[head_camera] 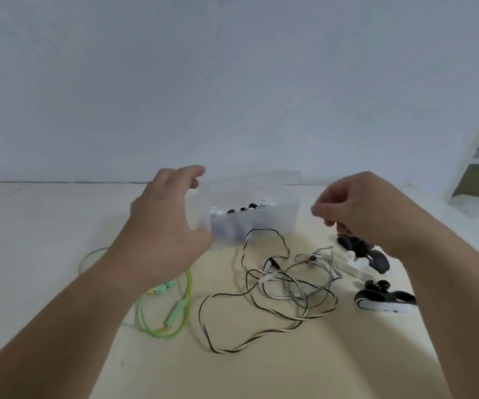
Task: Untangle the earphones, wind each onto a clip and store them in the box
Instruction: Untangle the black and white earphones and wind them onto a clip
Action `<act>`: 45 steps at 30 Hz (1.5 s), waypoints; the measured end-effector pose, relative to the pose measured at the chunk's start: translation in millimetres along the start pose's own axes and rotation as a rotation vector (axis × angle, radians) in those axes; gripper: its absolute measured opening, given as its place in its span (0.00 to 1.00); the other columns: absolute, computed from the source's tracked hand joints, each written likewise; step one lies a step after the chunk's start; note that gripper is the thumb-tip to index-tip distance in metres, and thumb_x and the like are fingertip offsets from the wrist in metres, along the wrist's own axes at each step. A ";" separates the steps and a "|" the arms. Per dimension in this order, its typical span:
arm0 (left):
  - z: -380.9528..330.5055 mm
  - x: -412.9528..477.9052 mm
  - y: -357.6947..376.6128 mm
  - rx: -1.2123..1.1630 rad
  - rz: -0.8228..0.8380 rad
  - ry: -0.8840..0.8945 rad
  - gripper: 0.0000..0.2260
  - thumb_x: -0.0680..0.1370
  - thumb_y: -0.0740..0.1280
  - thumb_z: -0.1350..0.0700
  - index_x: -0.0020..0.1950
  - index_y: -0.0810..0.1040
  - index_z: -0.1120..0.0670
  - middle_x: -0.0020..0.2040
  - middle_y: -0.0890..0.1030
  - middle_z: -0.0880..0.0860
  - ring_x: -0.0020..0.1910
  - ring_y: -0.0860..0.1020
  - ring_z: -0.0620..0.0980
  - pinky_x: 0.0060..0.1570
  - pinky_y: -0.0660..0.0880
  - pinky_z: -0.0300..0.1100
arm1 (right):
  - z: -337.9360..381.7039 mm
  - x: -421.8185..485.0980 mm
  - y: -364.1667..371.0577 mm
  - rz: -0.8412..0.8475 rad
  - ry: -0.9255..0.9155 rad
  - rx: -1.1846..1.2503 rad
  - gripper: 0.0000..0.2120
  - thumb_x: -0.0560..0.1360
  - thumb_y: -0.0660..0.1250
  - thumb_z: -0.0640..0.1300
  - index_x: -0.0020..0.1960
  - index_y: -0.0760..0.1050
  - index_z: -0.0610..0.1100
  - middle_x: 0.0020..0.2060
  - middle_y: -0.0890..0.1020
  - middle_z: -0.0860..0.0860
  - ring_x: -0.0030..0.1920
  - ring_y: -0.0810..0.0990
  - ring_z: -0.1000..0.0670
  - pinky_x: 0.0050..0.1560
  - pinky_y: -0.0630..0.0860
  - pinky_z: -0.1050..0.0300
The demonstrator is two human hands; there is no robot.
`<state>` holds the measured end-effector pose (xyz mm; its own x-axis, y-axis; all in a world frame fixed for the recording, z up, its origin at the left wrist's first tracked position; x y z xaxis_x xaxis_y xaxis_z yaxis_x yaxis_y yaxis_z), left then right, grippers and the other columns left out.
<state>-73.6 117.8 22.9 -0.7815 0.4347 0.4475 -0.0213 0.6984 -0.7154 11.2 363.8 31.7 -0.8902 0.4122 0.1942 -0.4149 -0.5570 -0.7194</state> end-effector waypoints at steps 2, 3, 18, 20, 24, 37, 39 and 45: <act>-21.4 -5.0 7.8 -0.036 -0.012 0.196 0.20 0.72 0.65 0.58 0.62 0.77 0.44 0.54 0.76 0.41 0.56 0.74 0.37 0.58 0.69 0.31 | -12.2 2.7 10.6 0.123 0.058 -0.150 0.06 0.73 0.73 0.42 0.38 0.83 0.46 0.25 0.81 0.52 0.21 0.74 0.59 0.23 0.70 0.64; -30.5 -9.3 15.8 -0.051 0.023 0.261 0.15 0.73 0.64 0.57 0.58 0.80 0.45 0.51 0.77 0.40 0.53 0.76 0.38 0.53 0.68 0.28 | -13.6 1.2 19.8 0.208 0.055 -0.196 0.04 0.72 0.73 0.42 0.38 0.83 0.47 0.26 0.81 0.52 0.22 0.74 0.59 0.24 0.72 0.64; -35.4 -35.6 90.0 0.201 0.553 0.296 0.11 0.81 0.57 0.39 0.58 0.77 0.37 0.43 0.70 0.42 0.45 0.71 0.41 0.53 0.71 0.42 | -7.5 -9.5 52.9 0.513 -0.097 -0.607 0.09 0.70 0.75 0.42 0.37 0.78 0.54 0.30 0.78 0.57 0.32 0.77 0.56 0.31 0.70 0.63; -35.2 -33.1 84.5 0.155 0.520 0.270 0.13 0.80 0.58 0.39 0.42 0.76 0.40 0.41 0.71 0.46 0.42 0.72 0.44 0.49 0.73 0.45 | -3.5 0.6 43.3 0.360 -0.099 -0.534 0.11 0.71 0.74 0.40 0.35 0.79 0.54 0.33 0.80 0.54 0.34 0.79 0.52 0.31 0.70 0.63; -33.5 -29.1 75.9 0.108 0.476 0.221 0.27 0.77 0.55 0.36 0.37 0.79 0.56 0.38 0.78 0.56 0.36 0.77 0.51 0.42 0.73 0.48 | 6.8 8.1 24.4 0.103 -0.101 -0.263 0.15 0.71 0.73 0.36 0.32 0.78 0.53 0.28 0.75 0.55 0.23 0.74 0.59 0.24 0.65 0.70; -30.7 -17.5 51.6 -0.484 0.141 0.041 0.03 0.76 0.72 0.52 0.44 0.84 0.49 0.39 0.82 0.49 0.37 0.77 0.43 0.39 0.73 0.31 | 32.8 -9.8 24.6 0.061 -0.252 0.363 0.11 0.69 0.73 0.30 0.40 0.85 0.46 0.37 0.86 0.45 0.41 0.84 0.39 0.52 0.81 0.40; -34.3 -18.7 54.6 -0.554 0.177 0.028 0.04 0.75 0.73 0.53 0.42 0.84 0.52 0.33 0.80 0.47 0.33 0.75 0.40 0.35 0.71 0.30 | 33.9 -10.7 32.9 0.110 -0.276 0.427 0.11 0.69 0.73 0.31 0.43 0.85 0.46 0.40 0.86 0.43 0.46 0.84 0.37 0.56 0.79 0.36; -24.9 -13.4 57.7 -0.695 0.148 -0.028 0.05 0.76 0.73 0.56 0.40 0.83 0.51 0.35 0.82 0.53 0.34 0.77 0.47 0.35 0.75 0.42 | 41.9 -13.3 45.7 0.260 -0.292 0.737 0.13 0.66 0.71 0.33 0.50 0.83 0.42 0.41 0.82 0.40 0.44 0.83 0.43 0.52 0.81 0.49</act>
<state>-48.8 166.4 -11.0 -0.7612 0.5450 0.3514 0.4819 0.8381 -0.2557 -3.8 302.7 24.2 -0.9455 0.0589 0.3202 -0.1166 -0.9796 -0.1639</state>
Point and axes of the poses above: each hand's wrist, its own x-axis towards the middle knuckle, its own y-axis out of the palm, z = x × y, the point moved 7 cm from there along x, towards the middle knuckle
